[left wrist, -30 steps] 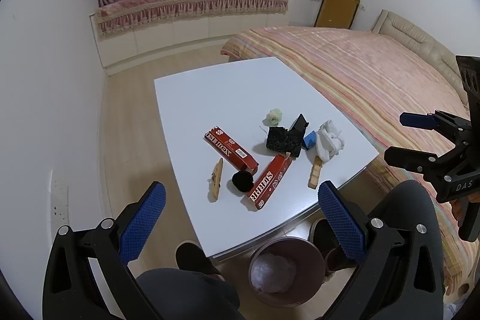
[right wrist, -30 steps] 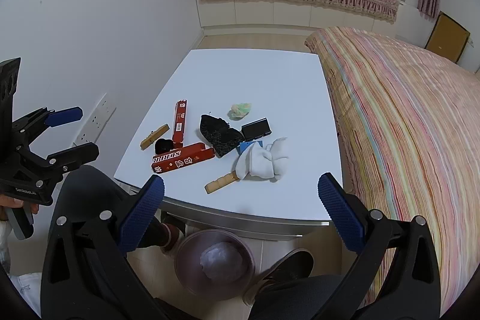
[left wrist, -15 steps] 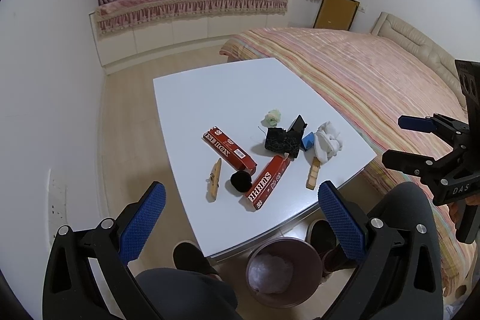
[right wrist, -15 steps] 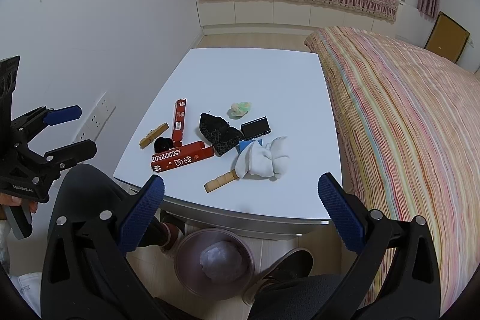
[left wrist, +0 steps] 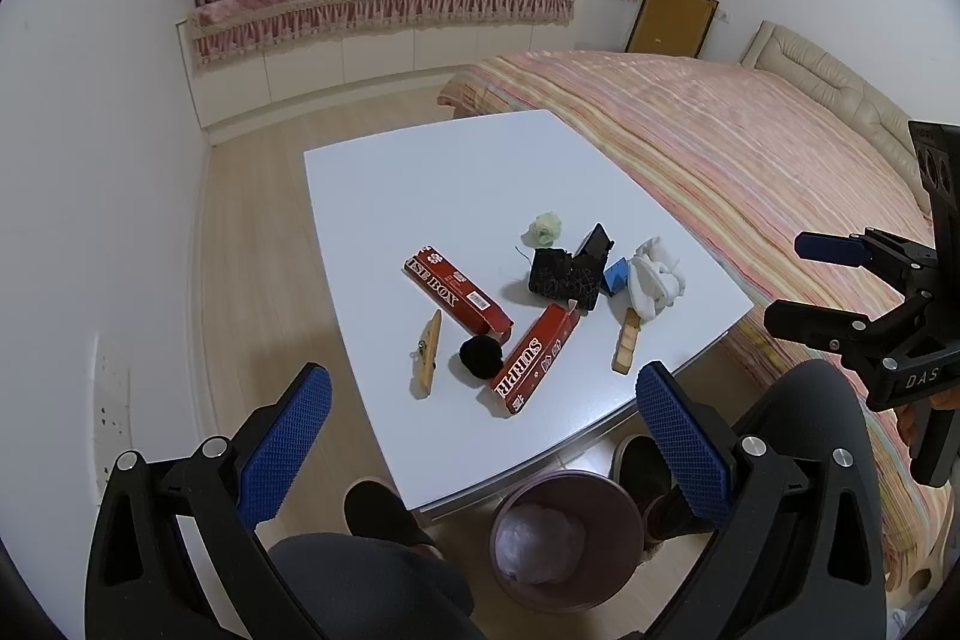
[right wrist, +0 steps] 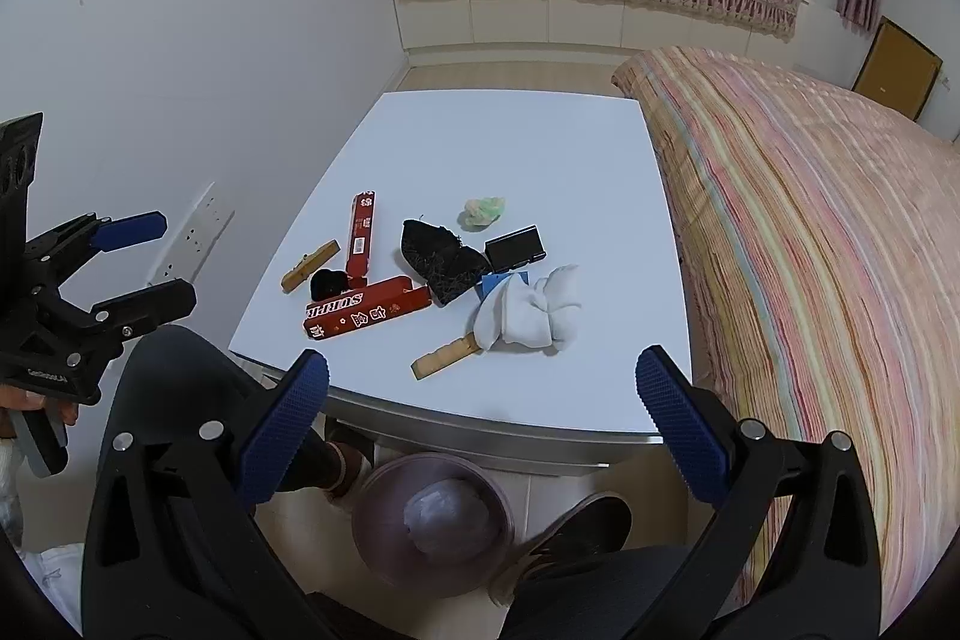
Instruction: Collect trash
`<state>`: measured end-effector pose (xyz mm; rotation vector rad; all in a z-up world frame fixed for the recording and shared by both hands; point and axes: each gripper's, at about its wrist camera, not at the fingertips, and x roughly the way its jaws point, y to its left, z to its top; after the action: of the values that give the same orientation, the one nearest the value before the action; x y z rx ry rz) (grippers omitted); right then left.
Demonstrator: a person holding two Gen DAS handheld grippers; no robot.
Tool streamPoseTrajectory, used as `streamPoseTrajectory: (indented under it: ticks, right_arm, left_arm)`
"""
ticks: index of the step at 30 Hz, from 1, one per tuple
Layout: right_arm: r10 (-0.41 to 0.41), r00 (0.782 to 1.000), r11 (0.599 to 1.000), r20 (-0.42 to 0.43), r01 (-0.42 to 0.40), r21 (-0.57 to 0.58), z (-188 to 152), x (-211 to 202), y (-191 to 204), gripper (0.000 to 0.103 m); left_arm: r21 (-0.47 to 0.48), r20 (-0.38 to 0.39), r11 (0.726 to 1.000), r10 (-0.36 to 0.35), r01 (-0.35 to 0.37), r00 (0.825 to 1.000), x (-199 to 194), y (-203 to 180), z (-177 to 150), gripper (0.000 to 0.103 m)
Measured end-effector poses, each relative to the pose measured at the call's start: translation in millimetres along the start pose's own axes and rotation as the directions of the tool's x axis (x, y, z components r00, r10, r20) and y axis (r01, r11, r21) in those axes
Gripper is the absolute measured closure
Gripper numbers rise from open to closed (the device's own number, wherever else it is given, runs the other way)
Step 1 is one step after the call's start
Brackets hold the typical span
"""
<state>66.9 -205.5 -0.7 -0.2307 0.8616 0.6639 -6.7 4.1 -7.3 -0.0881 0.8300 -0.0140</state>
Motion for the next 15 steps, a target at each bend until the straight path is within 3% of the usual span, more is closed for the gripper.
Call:
streamPoseTrajectory:
  ticks: [15]
  right_arm:
    - [-0.004, 1.000, 1.000, -0.017, 0.004, 0.007, -1.4, 5.6, -4.0, 0.003]
  left_arm:
    - [-0.003, -0.023, 1.000, 0.008, -0.008, 1.000, 6.0, 6.6, -1.8, 0.006]
